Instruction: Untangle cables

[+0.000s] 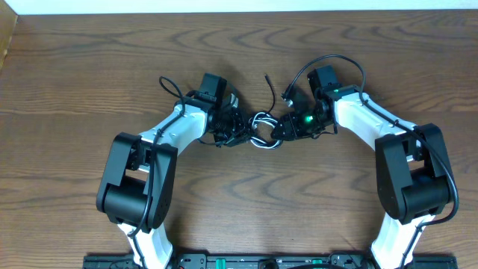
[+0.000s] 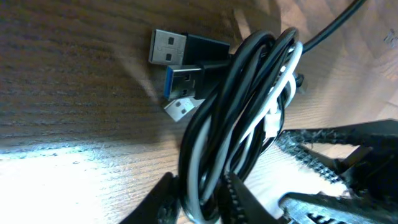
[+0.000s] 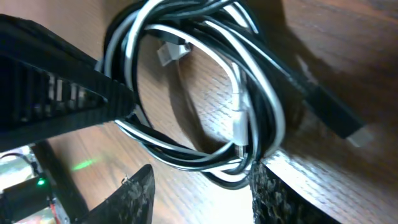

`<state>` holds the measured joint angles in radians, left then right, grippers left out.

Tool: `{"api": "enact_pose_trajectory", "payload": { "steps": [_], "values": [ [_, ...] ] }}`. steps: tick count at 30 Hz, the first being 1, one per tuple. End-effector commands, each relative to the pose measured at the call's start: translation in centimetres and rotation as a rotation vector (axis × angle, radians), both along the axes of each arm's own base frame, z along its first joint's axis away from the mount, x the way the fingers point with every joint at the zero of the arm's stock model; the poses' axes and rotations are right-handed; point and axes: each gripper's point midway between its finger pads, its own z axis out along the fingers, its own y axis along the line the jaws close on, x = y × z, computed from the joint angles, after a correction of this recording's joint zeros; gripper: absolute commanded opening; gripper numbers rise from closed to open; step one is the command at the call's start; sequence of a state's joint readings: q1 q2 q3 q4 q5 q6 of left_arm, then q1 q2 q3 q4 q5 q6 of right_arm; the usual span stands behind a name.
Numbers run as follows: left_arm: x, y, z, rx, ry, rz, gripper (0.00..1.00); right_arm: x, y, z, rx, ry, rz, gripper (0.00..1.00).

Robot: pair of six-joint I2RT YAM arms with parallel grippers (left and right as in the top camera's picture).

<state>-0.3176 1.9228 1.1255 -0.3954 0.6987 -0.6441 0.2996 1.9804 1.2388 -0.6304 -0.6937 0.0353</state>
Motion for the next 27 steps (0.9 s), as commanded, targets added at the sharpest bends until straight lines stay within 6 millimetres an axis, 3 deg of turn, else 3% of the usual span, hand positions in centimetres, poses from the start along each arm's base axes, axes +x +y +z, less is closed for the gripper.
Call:
{"api": "enact_pose_trajectory", "payload": {
  "steps": [1, 3, 6, 14, 19, 24, 27],
  "values": [
    [-0.6, 0.0, -0.6, 0.001, -0.01, -0.048, 0.2, 0.5, 0.3, 0.7, 0.034, -0.019, 0.012, 0.5],
    [-0.6, 0.0, -0.6, 0.002, -0.046, -0.092, 0.19, 0.8, 0.0, 0.4, 0.006, -0.033, 0.005, 0.53],
    [-0.9, 0.1, -0.7, 0.008, -0.1, -0.172, 0.07, 1.5, -0.6, 0.1, -0.029, -0.062, -0.007, 0.54],
    [-1.2, 0.0, -0.6, -0.001, -0.263, -0.382, 0.08, 3.1, -1.9, -0.9, -0.146, -0.231, 0.085, 0.64],
    [-1.0, -1.1, 1.4, -0.149, -0.328, -0.426, 0.07, 2.1, -2.4, -1.4, -0.171, -0.191, 0.094, 0.66],
    [-0.6, -2.4, 4.0, -0.325, -0.382, -0.432, 0.08, 2.4, -2.2, -1.4, -0.167, -0.206, 0.093, 0.64],
    [-0.9, -3.2, 5.4, -0.415, -0.402, -0.448, 0.08, 2.6, -1.7, -1.3, -0.162, -0.225, 0.102, 0.58]
  ]
}}
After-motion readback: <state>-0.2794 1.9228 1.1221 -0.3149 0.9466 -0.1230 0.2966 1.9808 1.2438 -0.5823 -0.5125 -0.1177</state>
